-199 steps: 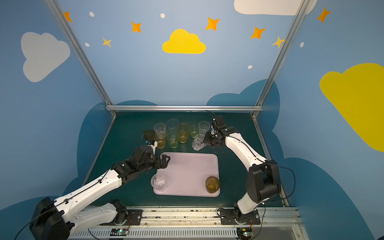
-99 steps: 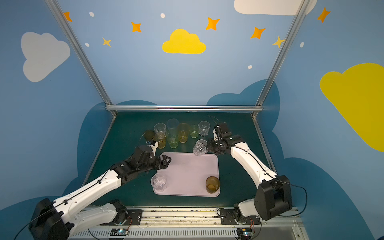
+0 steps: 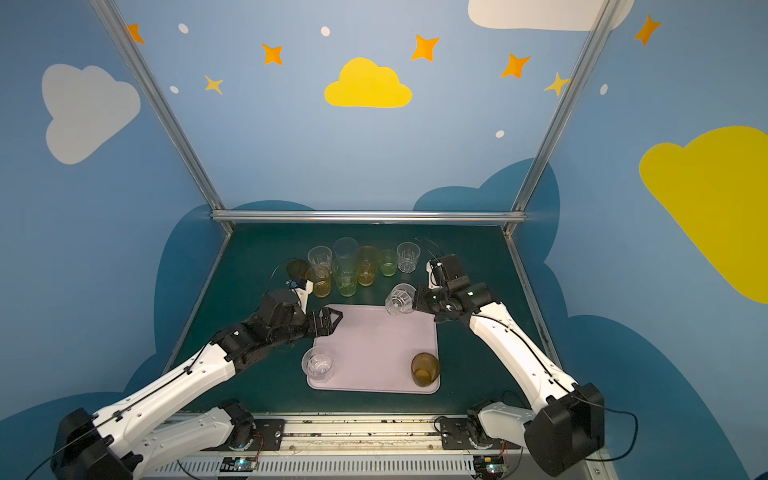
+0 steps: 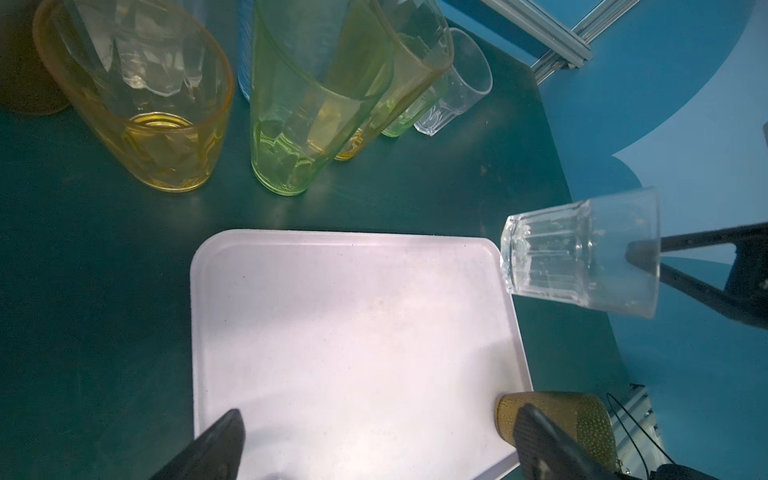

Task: Place the glasses into the tray
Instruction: 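Carry the clear glass with the right gripper over the tray beside the amber cup, then lower the clear glass onto the tray next to the amber cup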

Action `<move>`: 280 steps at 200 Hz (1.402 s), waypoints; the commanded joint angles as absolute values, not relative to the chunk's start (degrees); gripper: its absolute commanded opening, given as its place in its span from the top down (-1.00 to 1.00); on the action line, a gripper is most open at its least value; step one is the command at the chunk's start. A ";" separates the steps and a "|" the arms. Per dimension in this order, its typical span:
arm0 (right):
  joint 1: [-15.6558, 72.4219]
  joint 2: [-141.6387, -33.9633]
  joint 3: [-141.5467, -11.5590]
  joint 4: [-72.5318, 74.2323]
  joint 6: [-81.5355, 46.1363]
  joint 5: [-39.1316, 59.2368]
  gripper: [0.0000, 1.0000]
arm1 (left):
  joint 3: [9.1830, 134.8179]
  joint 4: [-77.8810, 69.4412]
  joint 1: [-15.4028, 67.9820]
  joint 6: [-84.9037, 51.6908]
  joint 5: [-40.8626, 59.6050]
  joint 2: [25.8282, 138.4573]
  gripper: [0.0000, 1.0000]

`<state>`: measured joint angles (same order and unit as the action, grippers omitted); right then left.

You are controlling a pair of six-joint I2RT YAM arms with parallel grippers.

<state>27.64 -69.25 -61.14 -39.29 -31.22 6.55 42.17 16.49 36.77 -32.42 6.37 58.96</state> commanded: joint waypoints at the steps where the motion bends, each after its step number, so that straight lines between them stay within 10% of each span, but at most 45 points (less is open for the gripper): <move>1: 29.10 -65.32 -59.40 -40.68 -31.49 4.65 1.00 | 43.35 13.16 36.69 -34.31 9.53 61.96 -1.00; 280: 53.81 -63.14 -54.18 -51.90 -39.10 -1.98 1.00 | 44.30 14.81 38.32 -32.95 5.46 65.61 -1.00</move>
<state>52.29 -61.98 -54.30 -51.48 -37.65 -0.40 45.10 14.00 38.41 -33.43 6.52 66.76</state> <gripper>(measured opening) 0.047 0.996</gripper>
